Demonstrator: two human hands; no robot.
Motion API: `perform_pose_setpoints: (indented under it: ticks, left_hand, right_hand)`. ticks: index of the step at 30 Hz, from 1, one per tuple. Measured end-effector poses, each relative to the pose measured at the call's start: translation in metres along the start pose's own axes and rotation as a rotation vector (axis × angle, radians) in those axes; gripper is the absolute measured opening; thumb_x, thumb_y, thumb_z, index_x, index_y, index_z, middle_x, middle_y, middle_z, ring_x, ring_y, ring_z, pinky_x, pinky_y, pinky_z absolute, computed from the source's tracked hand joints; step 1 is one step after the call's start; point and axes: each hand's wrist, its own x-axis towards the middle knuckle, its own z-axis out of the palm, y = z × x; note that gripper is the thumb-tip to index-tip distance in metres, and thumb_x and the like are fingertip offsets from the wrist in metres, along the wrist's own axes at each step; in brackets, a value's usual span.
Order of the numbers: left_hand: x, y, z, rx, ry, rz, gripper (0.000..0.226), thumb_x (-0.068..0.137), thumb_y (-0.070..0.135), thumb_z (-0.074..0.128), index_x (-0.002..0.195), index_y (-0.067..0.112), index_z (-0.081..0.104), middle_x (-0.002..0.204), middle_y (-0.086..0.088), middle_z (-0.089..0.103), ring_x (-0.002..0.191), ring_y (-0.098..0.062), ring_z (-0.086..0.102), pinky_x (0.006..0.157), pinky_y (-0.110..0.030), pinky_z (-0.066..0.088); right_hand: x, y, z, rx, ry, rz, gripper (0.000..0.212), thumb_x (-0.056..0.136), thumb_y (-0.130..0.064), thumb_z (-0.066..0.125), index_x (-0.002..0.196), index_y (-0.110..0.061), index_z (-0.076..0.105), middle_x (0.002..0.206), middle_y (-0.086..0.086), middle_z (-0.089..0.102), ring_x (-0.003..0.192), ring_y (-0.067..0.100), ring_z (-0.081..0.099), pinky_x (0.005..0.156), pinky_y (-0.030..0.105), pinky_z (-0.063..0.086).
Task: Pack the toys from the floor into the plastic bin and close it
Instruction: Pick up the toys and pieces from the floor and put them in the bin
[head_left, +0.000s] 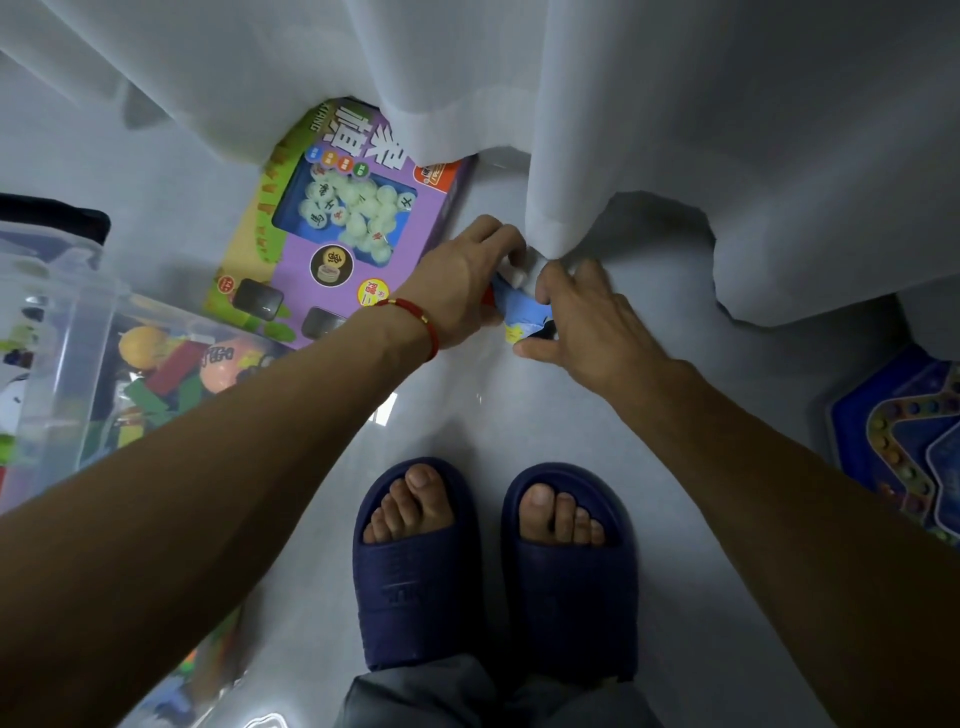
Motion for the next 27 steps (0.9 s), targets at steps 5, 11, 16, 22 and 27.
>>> perform_pose_setpoints:
  ticks: [5,11,16,22,27]
  left_hand:
    - [-0.011,0.002,0.011,0.138,0.027,0.04,0.048,0.082,0.018,0.076,0.124,0.012,0.053,0.116,-0.012,0.053,0.083,-0.031,0.058,0.079,-0.042,0.054]
    - [-0.043,0.01,0.036,0.186,0.183,0.079,0.044,0.091,0.013,0.064,0.134,0.012,0.052,0.114,-0.016,0.054,0.075,-0.03,0.052,0.072,-0.039,0.048]
    - [-0.058,0.018,0.043,0.055,0.21,0.091,0.044,0.095,0.009,0.055,0.137,0.021,0.048,0.115,-0.01,0.05,0.078,-0.028,0.048,0.076,-0.035,0.044]
    - [-0.066,0.007,0.044,0.203,0.126,0.251,0.064,0.099,0.002,0.045,0.155,0.028,0.026,0.104,-0.003,0.053,0.082,-0.023,0.04,0.082,-0.03,0.038]
    - [-0.075,0.009,0.054,0.094,0.294,0.229,0.036,0.101,0.015,0.052,0.136,0.019,0.059,0.099,-0.007,0.063,0.079,-0.027,0.051,0.075,-0.033,0.044]
  right_hand:
    - [0.005,-0.01,-0.007,-0.05,-0.092,0.062,0.078,0.082,-0.046,0.077,0.137,-0.009,0.036,0.125,0.018,0.044,0.112,0.032,0.053,0.093,0.039,0.047]
    - [-0.008,-0.014,-0.011,-0.033,-0.158,0.009,0.057,0.092,-0.038,0.068,0.132,-0.007,0.042,0.116,0.014,0.056,0.102,0.03,0.057,0.079,0.034,0.04]
    - [-0.029,-0.004,0.007,0.046,-0.117,-0.059,0.021,0.1,-0.035,0.052,0.11,-0.017,0.046,0.072,-0.001,0.05,0.066,0.018,0.052,0.063,0.031,0.039]
    - [-0.048,0.02,0.024,0.317,-0.063,0.001,0.02,0.102,-0.038,0.05,0.094,-0.02,0.05,0.073,0.0,0.06,0.062,0.016,0.056,0.055,0.031,0.039]
    - [-0.065,0.03,0.028,0.995,-0.1,0.227,0.02,0.098,-0.027,0.056,0.084,-0.013,0.059,0.071,0.006,0.058,0.048,0.01,0.042,0.044,0.024,0.031]
